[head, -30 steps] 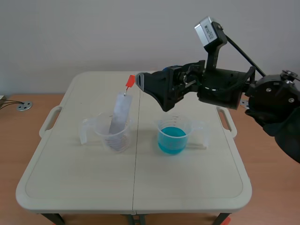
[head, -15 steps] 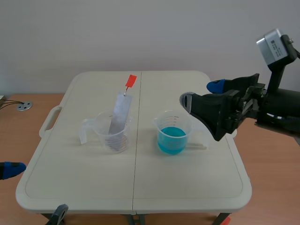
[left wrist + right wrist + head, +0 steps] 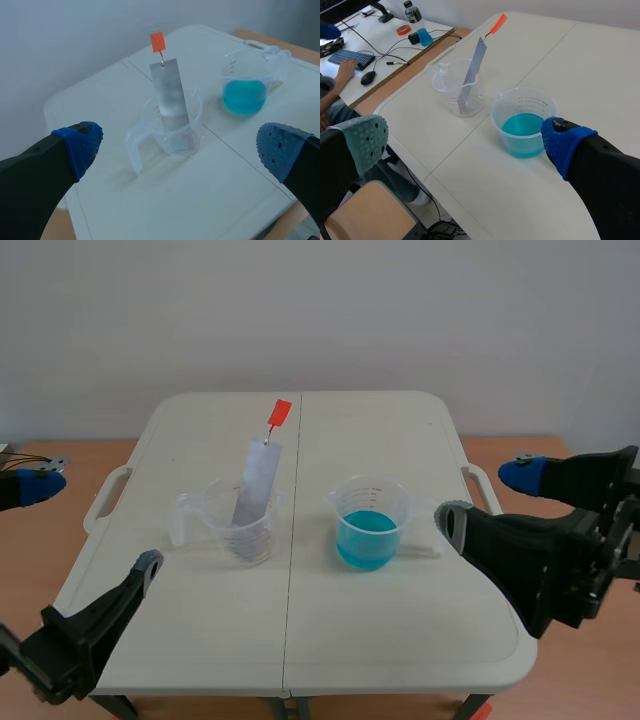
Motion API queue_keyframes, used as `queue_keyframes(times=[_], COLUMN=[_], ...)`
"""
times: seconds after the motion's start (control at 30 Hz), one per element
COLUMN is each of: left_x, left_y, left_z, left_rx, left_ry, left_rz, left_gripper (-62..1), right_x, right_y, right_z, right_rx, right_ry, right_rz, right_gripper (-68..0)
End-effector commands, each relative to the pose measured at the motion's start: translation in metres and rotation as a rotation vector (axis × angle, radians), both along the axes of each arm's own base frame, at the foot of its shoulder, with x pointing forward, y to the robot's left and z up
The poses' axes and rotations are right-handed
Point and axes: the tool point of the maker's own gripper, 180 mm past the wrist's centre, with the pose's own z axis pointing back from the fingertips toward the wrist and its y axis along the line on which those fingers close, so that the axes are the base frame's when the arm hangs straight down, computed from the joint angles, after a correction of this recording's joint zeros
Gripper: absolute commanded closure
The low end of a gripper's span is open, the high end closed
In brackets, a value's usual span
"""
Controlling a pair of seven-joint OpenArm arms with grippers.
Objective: Hold the metal plate by the orange handle, dip it into the blue solution, take it out and point at it, then put the plate back in the beaker on the left.
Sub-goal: 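Return to the home posture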
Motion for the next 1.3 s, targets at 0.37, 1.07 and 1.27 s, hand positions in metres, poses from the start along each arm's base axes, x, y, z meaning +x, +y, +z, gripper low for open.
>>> queue_keyframes(times=[0.37, 1.07, 1.27], left_x=[0.01, 0.01, 0.009], left_y=[-0.031, -0.031, -0.031], left_z=[0.012, 0.012, 0.011], left_rx=[-0.055, -0.055, -0.054], left_ry=[-0.029, -0.028, -0.027], left_rz=[-0.065, -0.065, -0.065], left_gripper=[-62.3, -62.3, -62.3], right_x=[-0.008, -0.008, -0.008], right_y=[-0.002, -0.002, -0.002], right_z=[0.007, 0.007, 0.007], right_rx=[-0.041, -0.04, -0.04], right_ry=[-0.037, -0.037, -0.037], right_rz=[0.02, 0.02, 0.02], right_gripper=[-63.6, -63.6, -63.6])
